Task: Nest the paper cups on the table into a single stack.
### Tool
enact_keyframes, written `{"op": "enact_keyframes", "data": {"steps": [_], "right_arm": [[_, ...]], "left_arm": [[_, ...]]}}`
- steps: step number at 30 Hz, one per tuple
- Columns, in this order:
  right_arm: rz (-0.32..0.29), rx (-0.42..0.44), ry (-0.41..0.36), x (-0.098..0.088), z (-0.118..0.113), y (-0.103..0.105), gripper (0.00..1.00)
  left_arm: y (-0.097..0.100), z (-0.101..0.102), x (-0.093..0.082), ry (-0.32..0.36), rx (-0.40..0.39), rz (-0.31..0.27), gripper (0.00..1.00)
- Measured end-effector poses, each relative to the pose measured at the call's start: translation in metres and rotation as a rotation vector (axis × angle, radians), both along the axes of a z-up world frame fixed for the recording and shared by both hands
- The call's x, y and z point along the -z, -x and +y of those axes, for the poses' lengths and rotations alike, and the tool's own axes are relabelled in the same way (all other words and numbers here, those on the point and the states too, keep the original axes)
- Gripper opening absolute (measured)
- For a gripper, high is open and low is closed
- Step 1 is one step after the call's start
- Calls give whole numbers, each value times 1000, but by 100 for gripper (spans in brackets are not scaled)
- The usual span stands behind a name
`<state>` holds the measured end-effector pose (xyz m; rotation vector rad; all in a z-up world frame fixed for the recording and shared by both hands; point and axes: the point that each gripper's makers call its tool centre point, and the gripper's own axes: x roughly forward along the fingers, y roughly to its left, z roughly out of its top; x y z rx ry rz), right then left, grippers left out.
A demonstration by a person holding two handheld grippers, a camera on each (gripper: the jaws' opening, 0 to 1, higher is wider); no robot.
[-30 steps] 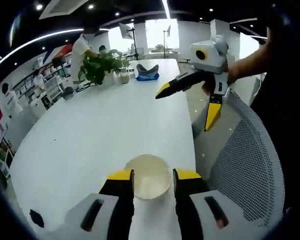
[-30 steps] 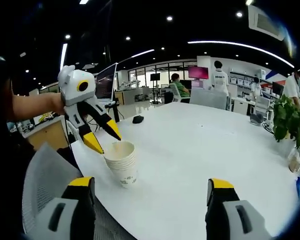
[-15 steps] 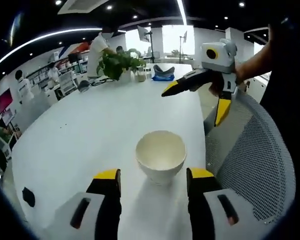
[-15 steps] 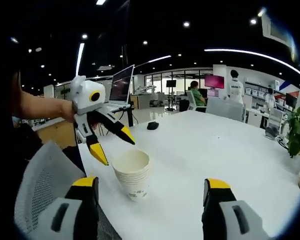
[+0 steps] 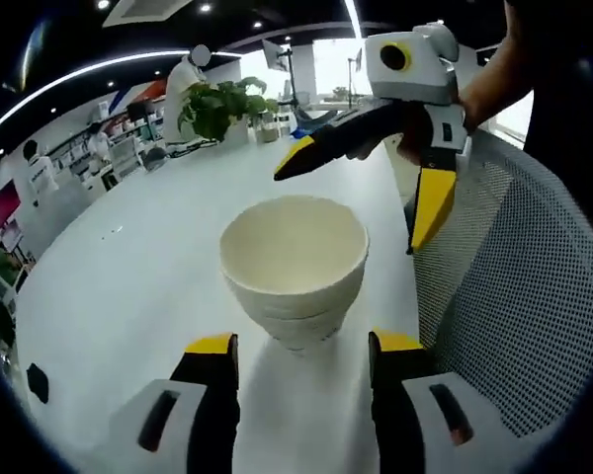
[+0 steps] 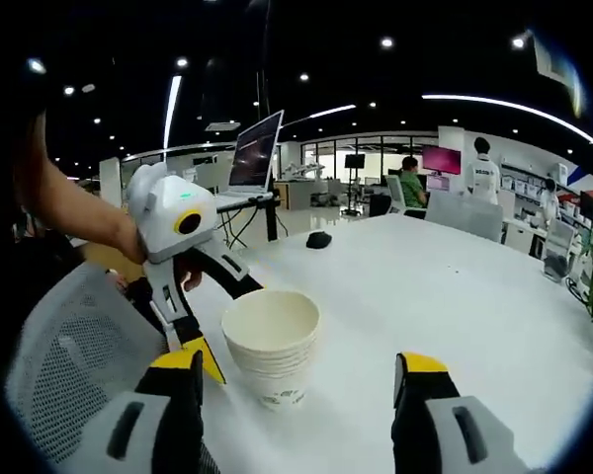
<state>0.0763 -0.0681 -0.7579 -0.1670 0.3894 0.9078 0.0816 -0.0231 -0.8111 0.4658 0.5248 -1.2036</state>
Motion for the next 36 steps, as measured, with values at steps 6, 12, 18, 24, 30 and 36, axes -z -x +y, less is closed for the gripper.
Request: {"op": "enact_keyframes", "data": {"steps": [6,12,18,24,30,36], "right_arm": [[18,-34,-6,11,13,-5,69],[17,-61,-21,16,28,-7,59],[31,-65,-54,18,37,-10,53],[28,-74,-68,19,40,-8,49],[28,-87,-72,18,39,-8,49],[31,-89,-87,13,35,-13,48]], "left_arm": [[0,-10,7,30,36,8,51],[-1,-18,13,40,61,10,43],[-3,-20,16,46,53,11,41],[-6,-18,17,51,29,11,36],[-6,-19,18,55,-8,8,36],[-11,-21,12,65,-26,-7,35]]}}
